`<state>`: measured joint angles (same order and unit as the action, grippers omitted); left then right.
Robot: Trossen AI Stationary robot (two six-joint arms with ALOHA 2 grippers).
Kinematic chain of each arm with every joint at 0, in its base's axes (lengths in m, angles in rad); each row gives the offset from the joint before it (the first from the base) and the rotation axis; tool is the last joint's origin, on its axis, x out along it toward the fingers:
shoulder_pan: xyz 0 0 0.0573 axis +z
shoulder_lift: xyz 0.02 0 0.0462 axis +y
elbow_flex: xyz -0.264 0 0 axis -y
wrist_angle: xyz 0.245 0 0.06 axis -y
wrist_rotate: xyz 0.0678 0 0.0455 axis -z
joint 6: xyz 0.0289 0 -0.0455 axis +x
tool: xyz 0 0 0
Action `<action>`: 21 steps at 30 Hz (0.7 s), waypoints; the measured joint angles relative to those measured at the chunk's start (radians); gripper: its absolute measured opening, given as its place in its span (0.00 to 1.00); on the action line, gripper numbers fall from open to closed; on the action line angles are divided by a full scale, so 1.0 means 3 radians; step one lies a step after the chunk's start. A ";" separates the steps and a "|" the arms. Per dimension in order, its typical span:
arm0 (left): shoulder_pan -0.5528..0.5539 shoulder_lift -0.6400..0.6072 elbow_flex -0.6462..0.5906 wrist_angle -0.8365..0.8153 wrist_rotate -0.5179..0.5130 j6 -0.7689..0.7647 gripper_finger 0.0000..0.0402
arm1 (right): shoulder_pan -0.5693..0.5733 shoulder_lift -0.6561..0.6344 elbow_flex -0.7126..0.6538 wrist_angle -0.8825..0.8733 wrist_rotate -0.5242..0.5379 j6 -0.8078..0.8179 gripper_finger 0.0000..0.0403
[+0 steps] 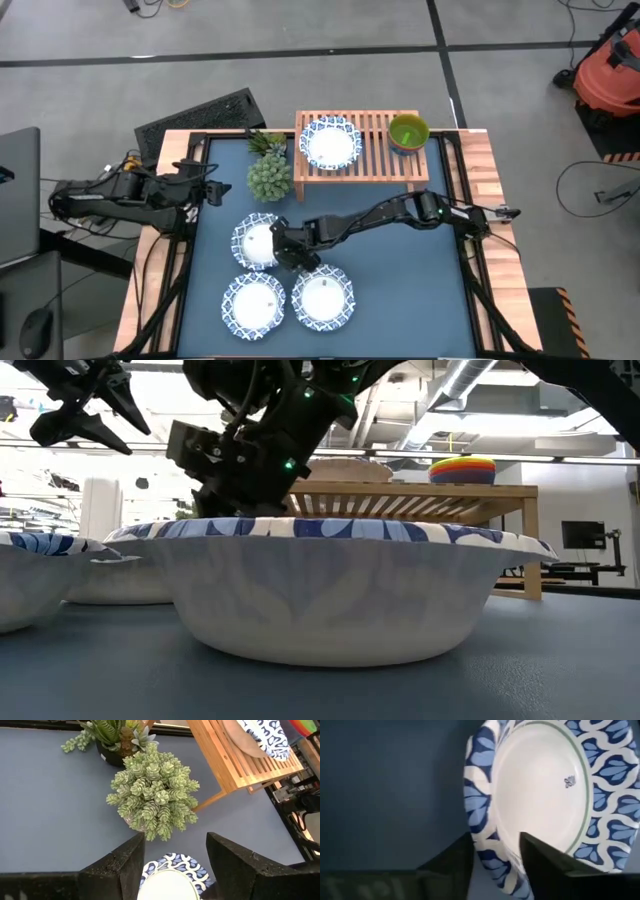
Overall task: Place and stack bowls onto a shelf
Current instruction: Stack the white bowl on top of the white bowl on the shelf
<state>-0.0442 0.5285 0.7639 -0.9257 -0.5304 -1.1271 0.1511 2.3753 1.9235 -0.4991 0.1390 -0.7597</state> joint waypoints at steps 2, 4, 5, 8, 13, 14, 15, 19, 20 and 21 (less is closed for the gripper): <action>0.0000 0.0013 0.0000 0.0000 0.0000 0.0000 0.49 | 0.0006 -0.0005 0.0004 -0.0042 0.0002 -0.0001 0.33; 0.0000 0.0015 0.0000 0.0000 0.0001 0.0000 0.49 | 0.0013 -0.0026 0.0033 -0.0152 0.0007 -0.0001 0.23; 0.0000 0.0013 0.0000 0.0000 0.0000 0.0000 0.49 | 0.0017 -0.0036 0.0053 -0.0176 0.0019 0.0000 0.17; 0.0000 0.0013 0.0000 0.0000 0.0000 0.0000 0.49 | 0.0018 -0.0043 0.0154 -0.0311 -0.0007 0.0000 0.05; 0.0000 0.0013 0.0000 0.0000 0.0001 0.0001 0.49 | 0.0018 -0.0041 0.0477 -0.0451 -0.0030 0.0013 0.07; 0.0000 0.0013 0.0000 -0.0001 0.0001 0.0001 0.49 | 0.0018 -0.0041 0.0558 -0.0503 -0.0033 0.0028 0.06; -0.0001 0.0013 0.0000 -0.0002 0.0000 0.0002 0.49 | 0.0018 -0.0041 0.0650 -0.0576 -0.0040 0.0032 0.06; 0.0000 0.0013 0.0000 -0.0019 0.0000 0.0051 0.49 | 0.0003 -0.0039 0.1121 -0.0955 -0.0234 0.0035 0.05; 0.0000 0.0013 0.0000 -0.0019 0.0000 0.0051 0.49 | -0.0006 -0.0041 0.1240 -0.1058 -0.0251 0.0035 0.05; 0.0000 0.0013 0.0000 -0.0019 0.0000 0.0051 0.49 | -0.0008 -0.0041 0.1350 -0.1179 -0.0251 0.0035 0.05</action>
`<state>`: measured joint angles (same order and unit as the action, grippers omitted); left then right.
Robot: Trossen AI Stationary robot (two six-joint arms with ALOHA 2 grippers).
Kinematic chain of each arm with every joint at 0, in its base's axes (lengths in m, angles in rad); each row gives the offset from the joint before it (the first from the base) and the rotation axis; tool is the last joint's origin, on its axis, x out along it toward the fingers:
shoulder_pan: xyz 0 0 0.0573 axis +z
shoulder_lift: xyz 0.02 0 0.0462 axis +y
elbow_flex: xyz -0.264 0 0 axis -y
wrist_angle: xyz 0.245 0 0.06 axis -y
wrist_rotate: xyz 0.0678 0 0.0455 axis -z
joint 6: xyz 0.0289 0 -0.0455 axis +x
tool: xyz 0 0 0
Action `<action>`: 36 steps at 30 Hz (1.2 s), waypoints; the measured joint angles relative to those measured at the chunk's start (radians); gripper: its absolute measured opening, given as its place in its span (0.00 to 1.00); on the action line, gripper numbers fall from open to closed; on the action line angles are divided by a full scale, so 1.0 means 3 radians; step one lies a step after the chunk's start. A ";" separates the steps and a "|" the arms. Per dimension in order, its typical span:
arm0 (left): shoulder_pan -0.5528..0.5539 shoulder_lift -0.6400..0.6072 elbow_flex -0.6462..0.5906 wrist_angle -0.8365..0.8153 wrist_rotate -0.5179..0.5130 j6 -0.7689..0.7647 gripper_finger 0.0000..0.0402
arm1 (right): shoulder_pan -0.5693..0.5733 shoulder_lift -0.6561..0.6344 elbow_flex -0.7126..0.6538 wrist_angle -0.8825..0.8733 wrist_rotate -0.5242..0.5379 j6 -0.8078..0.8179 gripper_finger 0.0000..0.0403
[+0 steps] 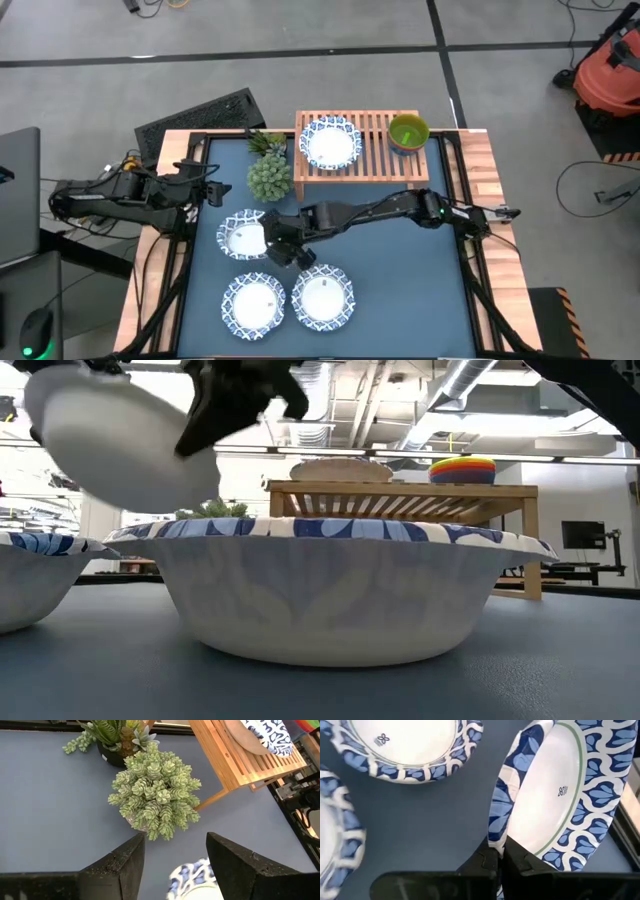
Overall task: Place and stack bowls onto a shelf
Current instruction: Stack the white bowl on top of the white bowl on the shelf
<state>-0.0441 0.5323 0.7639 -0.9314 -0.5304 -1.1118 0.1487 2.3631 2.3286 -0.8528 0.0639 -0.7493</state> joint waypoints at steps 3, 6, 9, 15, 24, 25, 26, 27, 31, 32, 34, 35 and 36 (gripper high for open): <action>0.0000 -0.0002 0.0000 0.0000 -0.0002 0.0013 0.49 | -0.0032 -0.0078 0.0054 -0.0151 0.0099 -0.0001 0.05; -0.0001 -0.0009 0.0000 0.0000 -0.0047 0.0039 0.49 | -0.0062 -0.0187 0.0038 -0.0424 0.0160 0.0067 0.05; -0.0001 -0.0010 0.0000 -0.0006 -0.0143 0.0081 0.49 | -0.0069 -0.0335 0.0051 -0.0748 0.0148 0.0255 0.05; 0.0000 -0.0010 0.0000 -0.0020 -0.0259 0.0103 0.49 | -0.0005 -0.0687 0.0051 -0.0852 0.0145 0.0523 0.05; 0.0111 -0.0193 0.0314 -0.0656 -0.0057 -0.0029 0.49 | -0.0050 -0.1432 0.0052 -0.0840 0.0368 0.0941 0.05; 0.0124 -0.0225 0.0376 -0.0728 -0.0120 -0.0052 0.49 | -0.0071 -0.1481 0.0053 -0.0859 0.0448 0.0945 0.05; 0.0128 -0.0282 0.0437 -0.0768 -0.0182 -0.0044 0.49 | -0.0096 -0.1531 0.0055 -0.0830 0.0547 0.0955 0.05; 0.0131 -0.0337 0.0477 -0.0796 -0.0202 0.0013 0.49 | -0.0127 -0.1587 0.0055 -0.0835 0.0651 0.0972 0.05; 0.0131 -0.0560 0.0512 -0.0861 -0.0130 0.0309 0.49 | -0.0293 -0.1638 0.0054 -0.1013 0.1122 0.1123 0.05; 0.0131 -0.0627 0.0485 -0.0879 -0.0084 0.0349 0.49 | -0.0345 -0.1638 0.0052 -0.1135 0.1198 0.1181 0.05; 0.0131 -0.0781 0.0416 -0.0926 -0.0020 0.0359 0.49 | -0.0442 -0.1628 0.0050 -0.1301 0.1273 0.1296 0.05; 0.0131 -0.0848 0.0361 -0.0963 0.0002 0.0347 0.49 | -0.0485 -0.1587 0.0055 -0.1381 0.1286 0.1352 0.05; 0.0131 -0.0924 0.0294 -0.0982 0.0015 0.0325 0.49 | -0.0532 -0.1560 0.0057 -0.1466 0.1292 0.1402 0.05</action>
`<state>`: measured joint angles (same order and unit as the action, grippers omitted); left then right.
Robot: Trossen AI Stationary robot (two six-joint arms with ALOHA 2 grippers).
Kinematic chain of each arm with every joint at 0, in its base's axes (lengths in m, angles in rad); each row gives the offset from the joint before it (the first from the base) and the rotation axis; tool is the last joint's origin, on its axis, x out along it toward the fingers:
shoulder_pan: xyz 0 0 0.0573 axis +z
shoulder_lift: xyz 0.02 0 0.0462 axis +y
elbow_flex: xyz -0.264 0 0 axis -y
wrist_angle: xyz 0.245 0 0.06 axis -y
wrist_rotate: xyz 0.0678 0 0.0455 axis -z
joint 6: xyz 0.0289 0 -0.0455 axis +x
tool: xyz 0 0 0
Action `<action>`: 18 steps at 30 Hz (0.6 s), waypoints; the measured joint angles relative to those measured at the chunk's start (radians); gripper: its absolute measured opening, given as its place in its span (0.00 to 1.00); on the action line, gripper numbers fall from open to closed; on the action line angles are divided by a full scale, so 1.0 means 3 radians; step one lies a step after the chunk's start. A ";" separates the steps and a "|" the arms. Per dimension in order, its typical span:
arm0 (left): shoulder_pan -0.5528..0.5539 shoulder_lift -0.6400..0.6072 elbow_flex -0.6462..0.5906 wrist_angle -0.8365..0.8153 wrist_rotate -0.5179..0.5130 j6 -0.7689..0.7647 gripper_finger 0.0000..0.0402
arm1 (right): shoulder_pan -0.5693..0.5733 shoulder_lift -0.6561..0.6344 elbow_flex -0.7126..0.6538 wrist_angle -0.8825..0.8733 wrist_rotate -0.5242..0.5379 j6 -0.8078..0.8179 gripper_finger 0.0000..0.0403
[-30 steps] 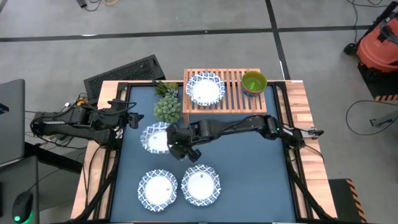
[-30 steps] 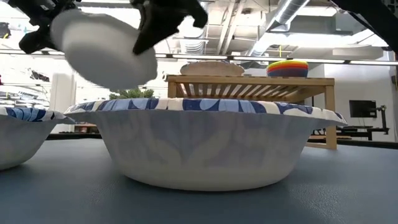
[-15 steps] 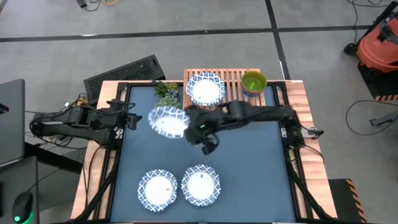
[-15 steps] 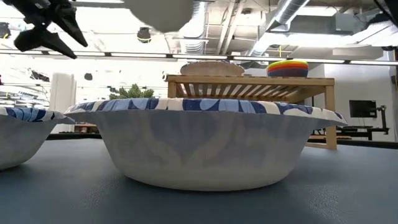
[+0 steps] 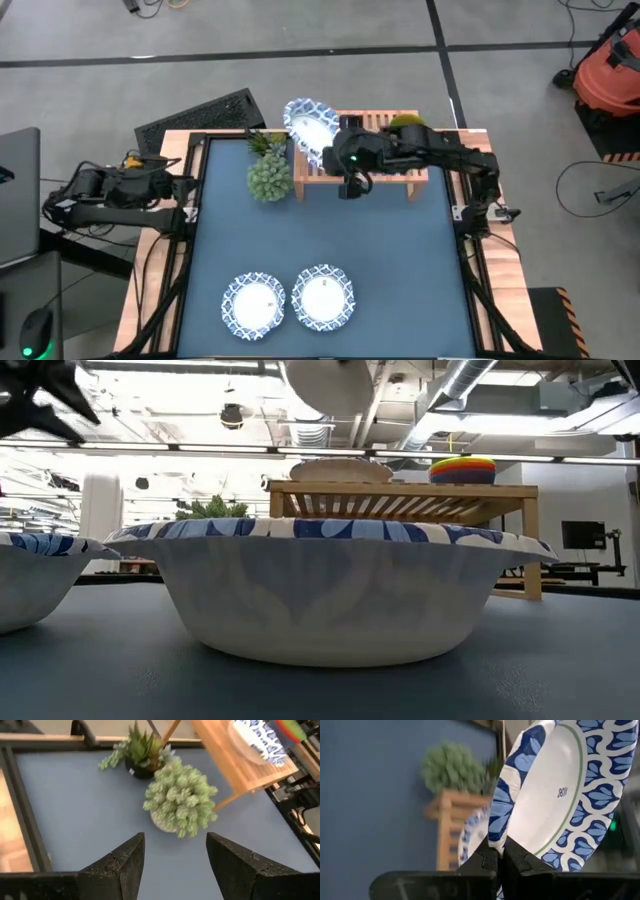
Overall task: Place and stack bowls onto a shelf
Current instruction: Stack the white bowl on top of the white bowl on the shelf
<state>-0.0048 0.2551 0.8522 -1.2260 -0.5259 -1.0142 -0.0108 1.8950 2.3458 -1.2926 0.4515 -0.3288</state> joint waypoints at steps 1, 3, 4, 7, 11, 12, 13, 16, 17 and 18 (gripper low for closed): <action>0.0000 -0.0088 -0.0073 0.0008 0.0018 -0.0014 0.49 | -0.0041 0.0020 -0.0005 -0.0106 0.0001 0.0043 0.05; 0.0000 -0.0264 -0.0240 0.0037 0.0031 -0.0072 0.49 | -0.0095 0.0103 -0.0047 -0.0249 0.0002 0.0075 0.05; 0.0000 -0.0344 -0.0329 0.0052 0.0031 -0.0110 0.49 | -0.0111 0.0161 -0.0051 -0.0249 0.0004 0.0079 0.05; 0.0000 -0.0571 -0.0605 0.0175 0.0061 -0.0226 0.49 | -0.0155 0.0263 -0.0063 -0.0413 -0.0002 0.0098 0.05; 0.0000 -0.0787 -0.0948 0.0575 0.0178 -0.0264 0.49 | -0.0196 0.0402 -0.0061 -0.0564 0.0020 0.0083 0.05; 0.0000 -0.0814 -0.1023 0.0676 0.0207 -0.0259 0.49 | -0.0205 0.0457 -0.0061 -0.0577 0.0076 0.0060 0.05; 0.0000 -0.0836 -0.1086 0.0736 0.0245 -0.0254 0.49 | -0.0210 0.0484 -0.0057 -0.0581 0.0140 0.0055 0.05; 0.0000 -0.0830 -0.1241 0.0875 0.0278 -0.0287 0.49 | -0.0250 0.0531 -0.0060 -0.0727 0.0177 0.0055 0.05; 0.0000 -0.0828 -0.1281 0.0868 0.0290 -0.0316 0.49 | -0.0255 0.0559 -0.0056 -0.0739 0.0177 0.0057 0.05; 0.0000 -0.0831 -0.1319 0.0873 0.0284 -0.0327 0.49 | -0.0268 0.0566 -0.0054 -0.0758 0.0175 0.0059 0.05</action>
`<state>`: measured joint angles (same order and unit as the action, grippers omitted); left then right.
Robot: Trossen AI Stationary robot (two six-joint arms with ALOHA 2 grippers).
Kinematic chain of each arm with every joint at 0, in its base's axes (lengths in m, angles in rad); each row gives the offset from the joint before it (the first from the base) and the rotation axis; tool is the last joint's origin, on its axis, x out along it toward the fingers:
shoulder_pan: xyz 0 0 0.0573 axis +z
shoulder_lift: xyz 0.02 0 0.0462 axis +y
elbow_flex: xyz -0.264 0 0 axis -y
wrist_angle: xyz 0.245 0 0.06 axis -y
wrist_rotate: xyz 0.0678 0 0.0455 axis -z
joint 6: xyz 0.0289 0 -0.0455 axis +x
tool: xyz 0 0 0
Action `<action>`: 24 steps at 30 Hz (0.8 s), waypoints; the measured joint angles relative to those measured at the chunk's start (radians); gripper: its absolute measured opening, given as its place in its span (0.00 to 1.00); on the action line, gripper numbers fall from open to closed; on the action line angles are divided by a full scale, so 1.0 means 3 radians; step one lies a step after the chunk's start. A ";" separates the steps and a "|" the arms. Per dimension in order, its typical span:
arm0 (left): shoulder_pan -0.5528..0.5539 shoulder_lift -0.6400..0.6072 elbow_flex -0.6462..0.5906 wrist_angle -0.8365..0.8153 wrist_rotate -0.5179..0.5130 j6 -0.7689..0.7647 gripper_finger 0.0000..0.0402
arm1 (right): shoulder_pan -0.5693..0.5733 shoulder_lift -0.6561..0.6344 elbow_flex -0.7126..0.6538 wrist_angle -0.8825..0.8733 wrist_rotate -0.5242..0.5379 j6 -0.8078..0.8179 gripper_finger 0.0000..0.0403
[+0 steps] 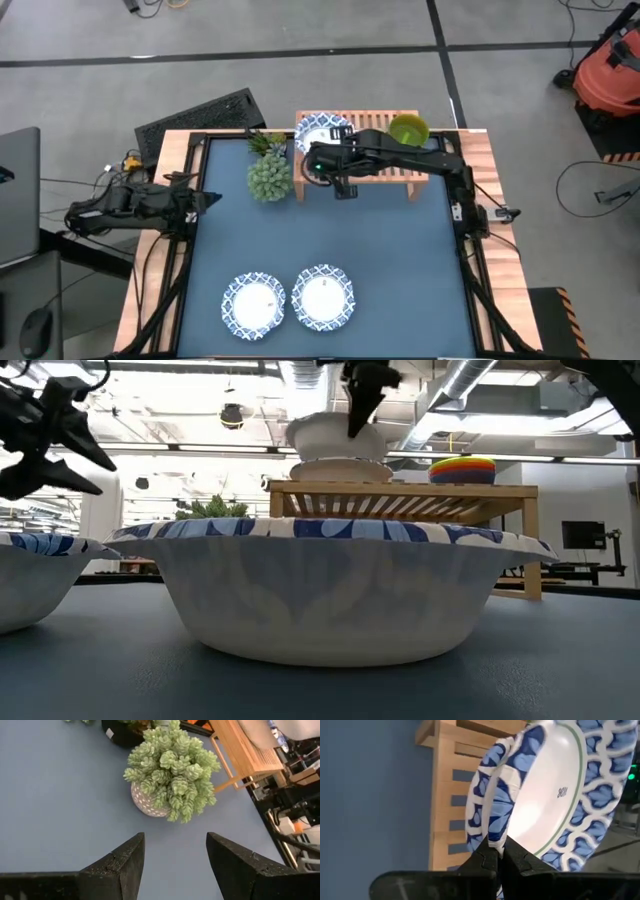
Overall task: Place and stack bowls onto a shelf
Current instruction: Stack the white bowl on top of the white bowl on the shelf
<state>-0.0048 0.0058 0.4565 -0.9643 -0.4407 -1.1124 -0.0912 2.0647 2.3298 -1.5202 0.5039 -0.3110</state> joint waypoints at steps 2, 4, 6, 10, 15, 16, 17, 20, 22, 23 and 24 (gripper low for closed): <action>-0.0001 -0.0001 -0.0052 0.0041 0.0006 0.0003 0.49 | -0.0035 0.0021 -0.0005 -0.0086 -0.0011 -0.0001 0.05; -0.0001 0.0001 -0.0061 0.0057 0.0011 0.0016 0.49 | -0.0039 0.0067 -0.0005 -0.0120 -0.0007 -0.0009 0.05; -0.0001 0.0000 -0.0060 0.0080 0.0024 0.0030 0.49 | -0.0042 0.0080 -0.0005 -0.0161 -0.0012 0.0000 0.05; -0.0003 0.0001 -0.0060 0.0123 0.0042 0.0091 0.49 | -0.0057 0.0099 -0.0002 -0.0157 -0.0020 -0.0012 0.10; -0.0003 0.0001 -0.0059 0.0118 0.0055 0.0086 0.49 | -0.0082 0.0108 -0.0004 -0.0160 -0.0024 -0.0067 0.23; -0.0003 0.0001 -0.0059 0.0118 0.0060 0.0087 0.49 | -0.0082 0.0107 -0.0004 -0.0167 -0.0024 -0.0096 0.24; -0.0003 0.0001 -0.0059 0.0118 0.0059 0.0088 0.49 | -0.0082 0.0107 -0.0004 -0.0169 -0.0029 -0.0115 0.26; -0.0003 0.0001 -0.0058 0.0117 0.0058 0.0086 0.49 | -0.0082 0.0086 -0.0003 -0.0166 -0.0068 -0.0127 0.32; -0.0003 0.0001 -0.0057 0.0117 0.0058 0.0089 0.49 | -0.0090 0.0078 0.0030 -0.0182 -0.0135 -0.0130 0.36; -0.0003 0.0001 -0.0057 0.0117 0.0058 0.0089 0.49 | -0.0099 0.0078 0.0063 -0.0176 -0.0181 -0.0126 0.39; -0.0003 0.0001 -0.0057 0.0116 0.0058 0.0089 0.49 | -0.0100 0.0078 0.0084 -0.0168 -0.0242 -0.0125 0.41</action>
<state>-0.0055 0.0059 0.4393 -0.9295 -0.4232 -1.0859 -0.1211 2.0880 2.3551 -1.5705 0.4313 -0.3485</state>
